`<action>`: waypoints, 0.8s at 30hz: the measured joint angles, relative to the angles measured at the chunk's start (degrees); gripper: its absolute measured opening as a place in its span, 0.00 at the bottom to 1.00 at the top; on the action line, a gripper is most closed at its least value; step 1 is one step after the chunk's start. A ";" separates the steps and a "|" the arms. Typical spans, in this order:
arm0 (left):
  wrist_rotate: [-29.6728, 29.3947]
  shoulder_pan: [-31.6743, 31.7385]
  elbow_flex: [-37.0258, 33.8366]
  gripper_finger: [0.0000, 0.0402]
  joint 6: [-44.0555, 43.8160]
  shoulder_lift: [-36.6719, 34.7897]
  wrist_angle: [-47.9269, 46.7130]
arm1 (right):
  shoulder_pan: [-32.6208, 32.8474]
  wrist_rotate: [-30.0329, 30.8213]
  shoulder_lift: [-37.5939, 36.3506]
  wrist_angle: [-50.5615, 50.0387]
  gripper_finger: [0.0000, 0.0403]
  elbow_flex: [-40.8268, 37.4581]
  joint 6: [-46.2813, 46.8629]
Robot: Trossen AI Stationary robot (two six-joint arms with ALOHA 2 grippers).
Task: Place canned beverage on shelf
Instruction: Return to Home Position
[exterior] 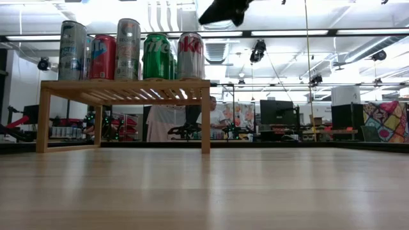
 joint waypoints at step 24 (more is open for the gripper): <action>26.64 7.15 -13.19 0.00 -3.77 -3.83 2.70 | 1.72 -13.76 -26.15 30.87 0.02 -39.56 4.57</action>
